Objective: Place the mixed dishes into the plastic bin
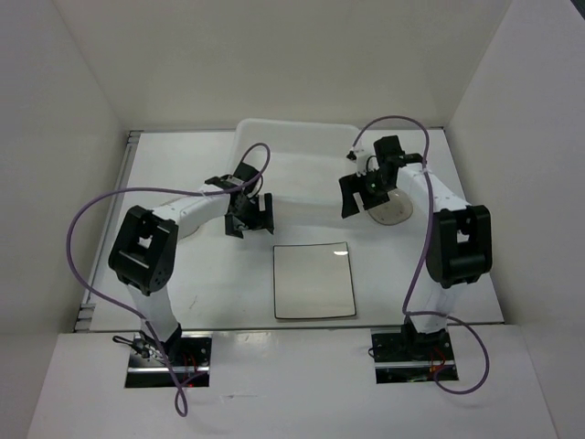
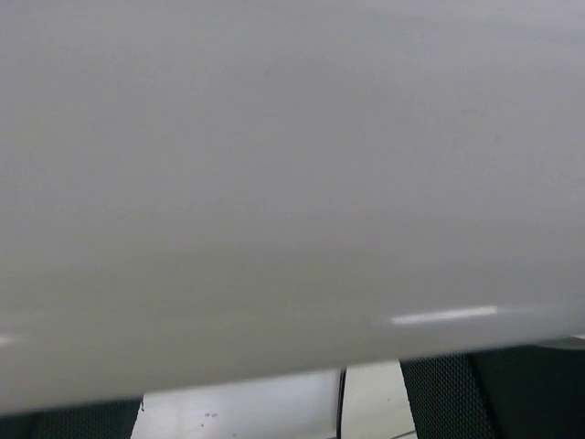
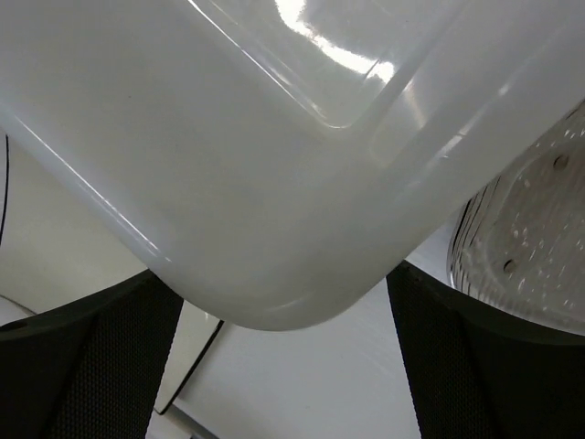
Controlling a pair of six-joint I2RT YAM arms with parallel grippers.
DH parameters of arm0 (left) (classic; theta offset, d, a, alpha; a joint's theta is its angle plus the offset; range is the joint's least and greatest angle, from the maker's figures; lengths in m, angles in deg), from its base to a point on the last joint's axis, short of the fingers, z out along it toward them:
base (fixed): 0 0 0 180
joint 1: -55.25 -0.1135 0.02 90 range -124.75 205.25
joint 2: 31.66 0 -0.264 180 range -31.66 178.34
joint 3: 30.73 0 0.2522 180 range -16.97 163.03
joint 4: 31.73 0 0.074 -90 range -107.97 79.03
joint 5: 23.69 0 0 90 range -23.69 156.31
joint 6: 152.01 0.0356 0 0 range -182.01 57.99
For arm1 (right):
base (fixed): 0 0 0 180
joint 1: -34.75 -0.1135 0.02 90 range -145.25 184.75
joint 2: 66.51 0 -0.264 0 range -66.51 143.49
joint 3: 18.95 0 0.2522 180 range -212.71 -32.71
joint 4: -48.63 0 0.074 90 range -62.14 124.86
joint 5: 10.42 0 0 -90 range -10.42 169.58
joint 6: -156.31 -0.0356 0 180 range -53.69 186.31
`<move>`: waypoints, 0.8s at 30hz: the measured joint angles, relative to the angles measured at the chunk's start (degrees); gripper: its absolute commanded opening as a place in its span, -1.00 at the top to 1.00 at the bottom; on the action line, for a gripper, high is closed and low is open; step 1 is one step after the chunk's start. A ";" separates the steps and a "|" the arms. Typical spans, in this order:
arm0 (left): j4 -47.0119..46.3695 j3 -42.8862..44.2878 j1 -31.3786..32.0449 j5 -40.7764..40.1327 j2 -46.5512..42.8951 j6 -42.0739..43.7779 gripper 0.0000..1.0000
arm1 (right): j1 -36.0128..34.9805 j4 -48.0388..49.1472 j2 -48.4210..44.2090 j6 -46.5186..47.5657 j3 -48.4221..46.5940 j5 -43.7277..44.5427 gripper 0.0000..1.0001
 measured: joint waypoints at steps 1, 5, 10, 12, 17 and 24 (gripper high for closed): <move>0.26 0.98 -0.31 -0.04 0.76 0.50 -1.00 | 0.00 0.59 1.53 -0.39 -1.53 -0.11 -0.85; 0.22 3.15 -1.14 -0.22 2.56 1.03 -1.00 | -0.22 3.39 5.86 -1.57 -5.46 0.31 -0.85; 0.70 4.68 -1.42 0.00 4.39 1.16 -1.00 | -0.35 6.27 9.86 -2.95 -9.29 1.99 -0.85; 1.01 6.19 -1.57 0.04 5.84 1.44 -1.00 | -0.37 7.02 11.13 -3.23 -10.67 2.89 -0.85; 2.16 11.89 -2.62 0.04 10.51 2.69 -1.00 | -0.37 8.41 13.20 -3.65 -14.03 5.05 -0.85; 3.96 17.53 -3.32 -2.99 10.60 3.93 -1.00 | -0.37 8.83 11.13 -4.02 -15.28 7.04 -0.79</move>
